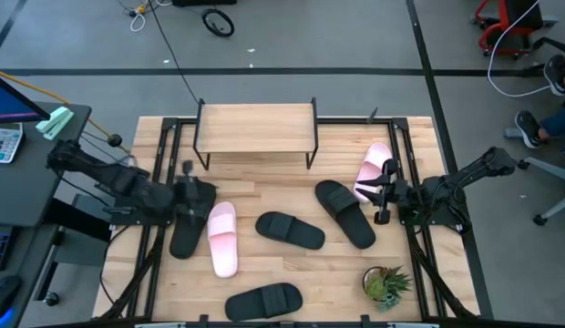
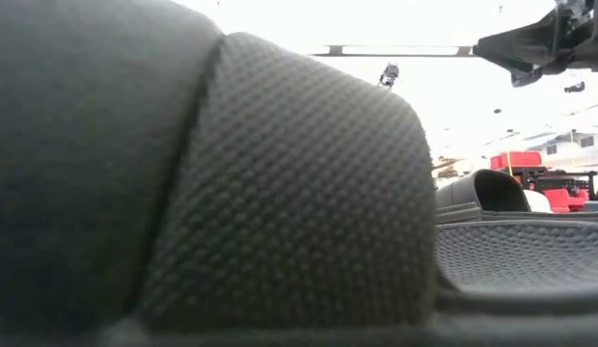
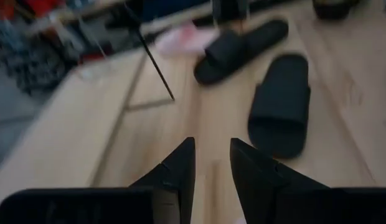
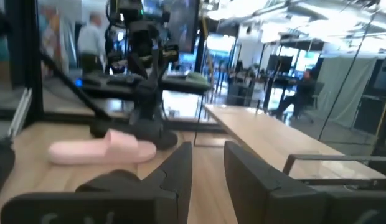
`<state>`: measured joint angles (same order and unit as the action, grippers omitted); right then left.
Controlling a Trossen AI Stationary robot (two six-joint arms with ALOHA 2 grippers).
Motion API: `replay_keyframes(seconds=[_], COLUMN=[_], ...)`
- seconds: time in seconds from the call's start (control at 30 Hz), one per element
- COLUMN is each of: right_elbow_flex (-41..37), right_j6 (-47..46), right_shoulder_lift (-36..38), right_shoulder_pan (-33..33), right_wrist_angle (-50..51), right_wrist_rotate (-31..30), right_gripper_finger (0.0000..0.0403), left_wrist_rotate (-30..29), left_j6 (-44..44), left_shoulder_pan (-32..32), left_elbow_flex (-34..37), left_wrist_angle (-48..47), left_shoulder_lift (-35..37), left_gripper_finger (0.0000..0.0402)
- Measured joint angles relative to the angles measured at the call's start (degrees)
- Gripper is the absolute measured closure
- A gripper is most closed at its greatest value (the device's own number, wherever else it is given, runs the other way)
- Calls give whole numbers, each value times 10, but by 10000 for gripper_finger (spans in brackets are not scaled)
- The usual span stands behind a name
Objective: Pick and place slides into the shelf
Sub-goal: Put the pink slide on the shelf
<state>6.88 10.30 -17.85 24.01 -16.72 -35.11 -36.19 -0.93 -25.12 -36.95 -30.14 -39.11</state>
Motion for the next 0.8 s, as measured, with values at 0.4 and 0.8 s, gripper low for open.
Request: replay_keyframes(seconds=[0.4,0.8], right_elbow_flex=[282,400], right_j6=[-45,-17], right_shoulder_lift=[-328,-437], right_shoulder_pan=[0,-12], right_wrist_angle=[297,374], right_wrist_rotate=[-133,-174], right_gripper_finger=[304,304], left_wrist_rotate=[142,189], left_j6=[-153,-195], left_shoulder_pan=[-18,-36], left_elbow_flex=[-10,-58], left_wrist_angle=[0,-25], left_shoulder_lift=[-295,-359], left_gripper_finger=[260,164])
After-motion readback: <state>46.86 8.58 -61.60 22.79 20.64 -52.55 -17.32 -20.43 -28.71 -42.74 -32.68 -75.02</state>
